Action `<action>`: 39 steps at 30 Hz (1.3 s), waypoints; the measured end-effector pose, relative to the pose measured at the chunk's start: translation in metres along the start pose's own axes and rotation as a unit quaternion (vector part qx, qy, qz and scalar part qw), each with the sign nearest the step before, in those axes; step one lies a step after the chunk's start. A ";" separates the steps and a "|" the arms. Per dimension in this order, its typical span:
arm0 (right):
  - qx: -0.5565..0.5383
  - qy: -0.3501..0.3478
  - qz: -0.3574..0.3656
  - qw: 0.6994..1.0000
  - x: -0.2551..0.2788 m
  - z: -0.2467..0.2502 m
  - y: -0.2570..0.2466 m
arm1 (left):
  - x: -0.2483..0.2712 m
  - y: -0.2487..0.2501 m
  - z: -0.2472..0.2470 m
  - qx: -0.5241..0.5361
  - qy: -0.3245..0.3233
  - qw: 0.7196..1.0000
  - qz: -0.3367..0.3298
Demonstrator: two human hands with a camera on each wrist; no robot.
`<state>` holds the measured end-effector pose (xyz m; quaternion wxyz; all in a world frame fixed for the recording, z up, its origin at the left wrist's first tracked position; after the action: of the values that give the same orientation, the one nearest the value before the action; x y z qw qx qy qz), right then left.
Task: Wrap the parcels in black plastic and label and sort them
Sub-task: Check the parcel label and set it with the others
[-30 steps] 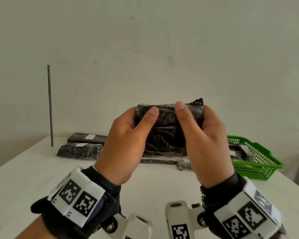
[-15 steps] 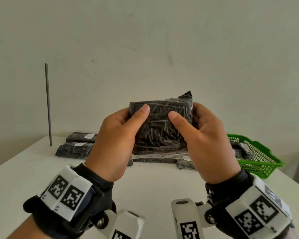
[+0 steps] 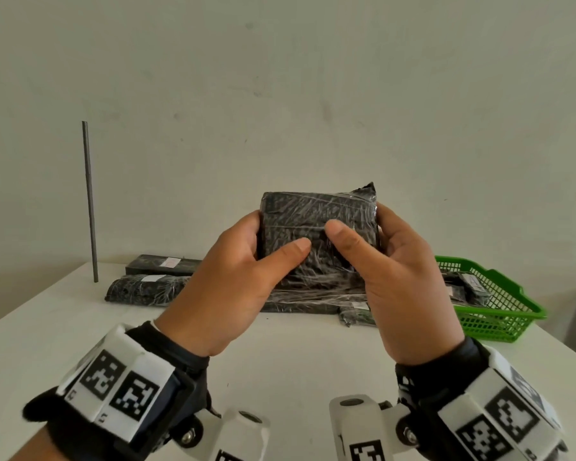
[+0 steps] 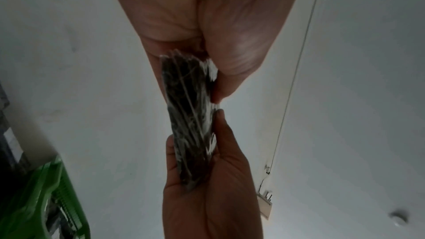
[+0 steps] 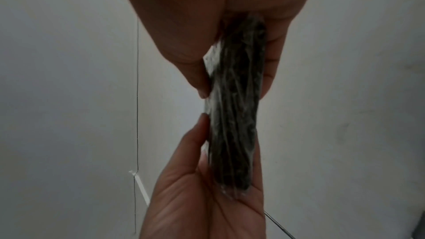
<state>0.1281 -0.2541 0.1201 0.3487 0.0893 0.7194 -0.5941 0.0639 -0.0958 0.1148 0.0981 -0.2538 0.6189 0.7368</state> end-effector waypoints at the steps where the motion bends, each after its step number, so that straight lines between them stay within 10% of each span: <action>1: 0.001 -0.005 0.002 1.000 0.000 0.000 -0.001 | -0.001 0.000 0.000 -0.007 -0.007 1.000 -0.001; 39: 0.011 -0.115 -0.070 0.991 -0.004 0.000 -0.007 | -0.005 -0.007 0.003 0.085 -0.078 0.992 0.053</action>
<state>0.1271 -0.2551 0.1285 0.3855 -0.0265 0.6726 -0.6311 0.0703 -0.0906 0.1112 0.1287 -0.1530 0.6822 0.7033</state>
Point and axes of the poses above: each hand's wrist, its own x-axis away from the middle knuckle, its own z-axis out of the back of the hand, y = z × x, the point moved 6 cm from there along -x, towards the middle knuckle, and after that the axes turned 1 degree about -x, right-handed, at the moved point
